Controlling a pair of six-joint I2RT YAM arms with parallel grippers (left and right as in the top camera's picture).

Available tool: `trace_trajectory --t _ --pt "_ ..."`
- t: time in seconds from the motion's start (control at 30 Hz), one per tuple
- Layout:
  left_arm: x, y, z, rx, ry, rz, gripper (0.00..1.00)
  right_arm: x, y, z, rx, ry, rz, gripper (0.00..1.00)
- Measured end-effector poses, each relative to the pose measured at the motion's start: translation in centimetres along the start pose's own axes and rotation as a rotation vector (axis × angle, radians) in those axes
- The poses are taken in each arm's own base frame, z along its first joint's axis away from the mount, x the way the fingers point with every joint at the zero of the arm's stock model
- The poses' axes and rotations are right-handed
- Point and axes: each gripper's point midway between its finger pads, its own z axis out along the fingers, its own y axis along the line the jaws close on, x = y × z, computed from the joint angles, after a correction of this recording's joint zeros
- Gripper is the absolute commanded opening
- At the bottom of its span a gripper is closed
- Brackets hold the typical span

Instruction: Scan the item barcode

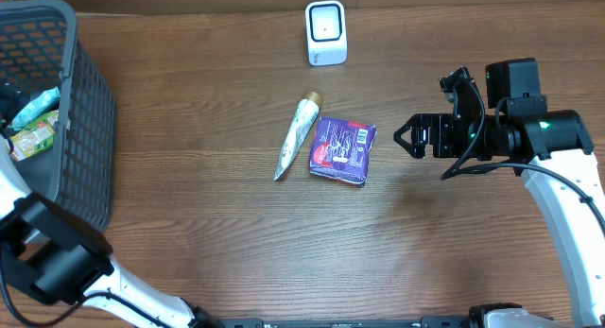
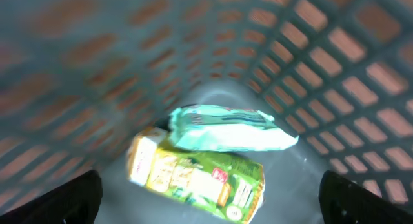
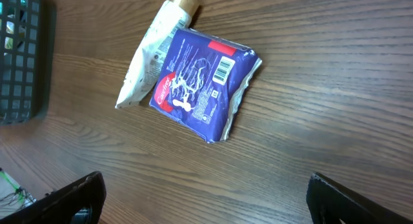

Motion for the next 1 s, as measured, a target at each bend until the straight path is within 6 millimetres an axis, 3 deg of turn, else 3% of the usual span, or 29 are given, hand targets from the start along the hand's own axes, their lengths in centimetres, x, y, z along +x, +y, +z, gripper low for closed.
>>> trace_trajectory --t 0.27,0.4,0.63,0.8,1.0 --pt "4.1 -1.5 6.1 0.051 0.089 0.196 0.94 0.2 0.0 0.0 0.001 0.01 0.006 1.0" --pt "6.0 -1.7 7.9 0.058 0.132 0.254 0.95 0.3 0.0 0.0 0.002 0.011 0.007 1.0" --pt "6.5 -2.3 8.3 0.074 0.136 0.384 0.96 0.5 -0.1 0.0 0.003 0.021 0.012 1.0" --pt "7.7 -2.3 8.5 0.083 0.176 0.458 0.87 0.6 -0.1 0.0 0.003 0.023 0.013 1.0" --pt "8.8 -2.2 8.5 0.089 0.218 0.484 0.84 0.6 -0.1 0.0 0.003 0.023 0.013 1.0"
